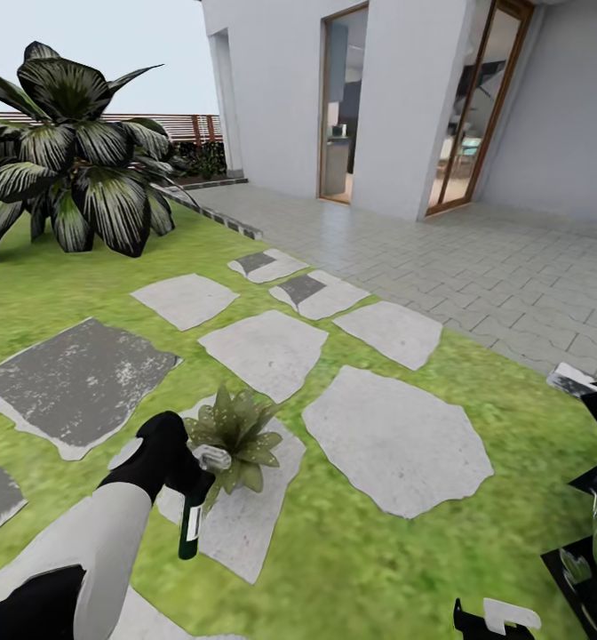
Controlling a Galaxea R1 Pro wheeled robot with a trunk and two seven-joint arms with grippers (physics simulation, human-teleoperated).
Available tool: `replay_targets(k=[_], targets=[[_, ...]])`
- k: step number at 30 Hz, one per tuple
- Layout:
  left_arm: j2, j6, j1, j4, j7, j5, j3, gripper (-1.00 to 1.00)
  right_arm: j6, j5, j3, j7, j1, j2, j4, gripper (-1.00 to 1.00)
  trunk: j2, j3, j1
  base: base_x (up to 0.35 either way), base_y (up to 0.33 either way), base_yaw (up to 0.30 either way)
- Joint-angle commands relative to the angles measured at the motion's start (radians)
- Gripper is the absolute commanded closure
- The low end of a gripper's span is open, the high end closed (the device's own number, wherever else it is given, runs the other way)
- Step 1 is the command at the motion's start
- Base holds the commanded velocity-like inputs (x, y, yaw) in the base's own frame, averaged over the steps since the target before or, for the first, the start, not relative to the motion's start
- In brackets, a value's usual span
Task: Pick up the pesticide atomizer in the garden and spray insectifuge to fully cover both potted plants in the garden.
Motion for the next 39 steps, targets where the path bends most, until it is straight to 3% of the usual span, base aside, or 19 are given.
replay_targets(k=[1, 10, 16, 21, 26, 33, 39], targets=[[-0.002, 0.007, -0.001, 0.000, -0.010, -0.011, 0.007, 1.00, -0.003, 0.010, -0.006, -0.005, -0.001, 0.000, 0.002, -1.00, 0.000, -0.001, 0.000, 0.047, -0.264, 0.000], [0.004, 0.007, 0.030, 0.000, -0.001, -0.012, 0.009, 1.00, -0.002, 0.010, -0.006, -0.005, -0.001, 0.000, 0.002, -1.00, 0.000, -0.001, 0.000, 0.008, -0.257, 0.000], [0.013, 0.007, 0.062, -0.003, 0.113, -0.004, 0.020, 1.00, -0.003, 0.010, -0.006, -0.003, -0.001, 0.000, 0.002, -1.00, 0.000, -0.001, 0.000, 0.000, -0.023, -0.030], [0.011, 0.007, 0.063, -0.016, 0.122, -0.002, 0.029, 1.00, -0.003, 0.010, -0.006, -0.003, -0.001, 0.000, 0.002, -1.00, 0.000, -0.001, 0.000, 0.000, -0.001, -0.126], [-0.002, 0.007, 0.060, -0.096, 0.128, -0.002, 0.033, 1.00, -0.002, 0.010, -0.006, -0.003, -0.001, 0.001, 0.002, -1.00, 0.000, -0.001, 0.000, 0.000, 0.000, -0.013], [0.001, 0.007, 0.066, -0.096, 0.124, 0.002, 0.029, 1.00, -0.002, 0.010, -0.006, -0.003, -0.001, 0.000, 0.002, -1.00, 0.000, -0.001, 0.000, -0.018, 0.000, 0.000], [0.000, 0.007, 0.145, -0.074, 0.124, 0.002, 0.027, 1.00, -0.002, 0.010, -0.006, -0.003, -0.001, 0.001, 0.002, -1.00, 0.000, -0.001, 0.000, -0.025, 0.000, 0.000]])
